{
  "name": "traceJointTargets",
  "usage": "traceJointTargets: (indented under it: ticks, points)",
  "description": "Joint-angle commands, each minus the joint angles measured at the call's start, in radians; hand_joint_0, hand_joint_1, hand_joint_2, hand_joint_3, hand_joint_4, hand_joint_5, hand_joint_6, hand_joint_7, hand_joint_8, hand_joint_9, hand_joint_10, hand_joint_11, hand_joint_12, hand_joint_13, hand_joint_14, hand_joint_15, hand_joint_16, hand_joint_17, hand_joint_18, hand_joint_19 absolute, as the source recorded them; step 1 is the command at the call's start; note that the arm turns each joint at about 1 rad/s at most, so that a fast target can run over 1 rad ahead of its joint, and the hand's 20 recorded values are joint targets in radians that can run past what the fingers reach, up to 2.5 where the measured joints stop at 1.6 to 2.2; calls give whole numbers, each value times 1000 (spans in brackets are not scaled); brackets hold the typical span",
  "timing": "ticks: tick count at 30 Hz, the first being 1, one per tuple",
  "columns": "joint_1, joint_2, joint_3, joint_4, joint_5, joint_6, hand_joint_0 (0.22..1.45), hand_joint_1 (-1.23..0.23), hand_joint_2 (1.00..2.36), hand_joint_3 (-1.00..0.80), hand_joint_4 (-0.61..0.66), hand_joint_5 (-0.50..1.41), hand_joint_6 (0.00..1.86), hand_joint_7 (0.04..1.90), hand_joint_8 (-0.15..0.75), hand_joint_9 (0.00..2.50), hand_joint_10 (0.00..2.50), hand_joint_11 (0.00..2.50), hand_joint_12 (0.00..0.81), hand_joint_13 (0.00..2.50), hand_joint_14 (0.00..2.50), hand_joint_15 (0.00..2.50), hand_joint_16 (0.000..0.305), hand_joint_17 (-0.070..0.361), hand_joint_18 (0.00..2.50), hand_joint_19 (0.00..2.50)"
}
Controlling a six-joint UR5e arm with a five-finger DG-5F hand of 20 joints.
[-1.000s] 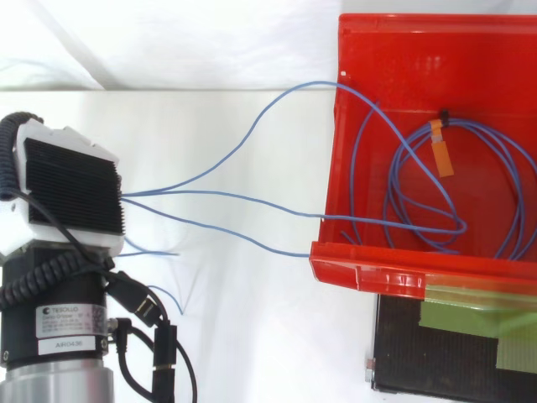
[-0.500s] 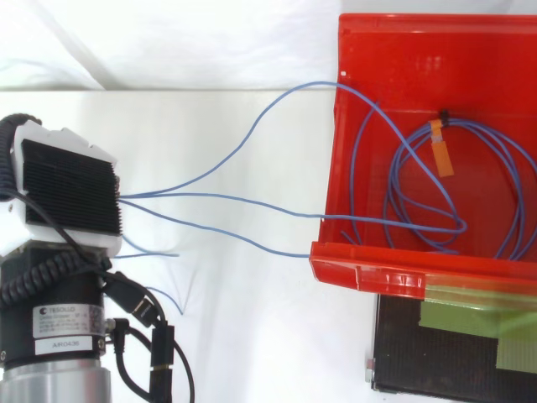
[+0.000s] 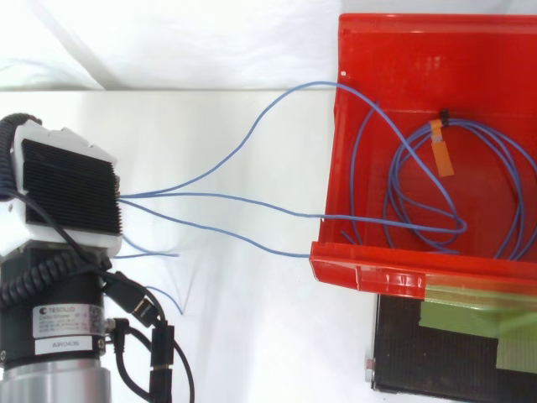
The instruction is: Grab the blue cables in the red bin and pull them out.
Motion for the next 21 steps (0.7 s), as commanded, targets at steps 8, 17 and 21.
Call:
traceJointTargets:
  ticks: [8, 17, 21]
  points:
    - [0, 0, 0, 0, 0, 0, 1009, -1086, 1011, -726, 134, 819, 1200, 335, 315, 1142, 940, 1383, 364, 986, 2500, 671, 46, 103, 1221, 1017]
    - [0, 0, 0, 0, 0, 0, 1014, -1085, 1011, -731, 131, 831, 1168, 356, 315, 1148, 901, 1415, 355, 980, 2500, 665, 46, 103, 1218, 1032]
    - [0, 0, 0, 0, 0, 0, 1014, -1084, 1011, -724, 131, 832, 1165, 358, 313, 1153, 883, 1423, 361, 992, 2500, 659, 46, 103, 1221, 1035]
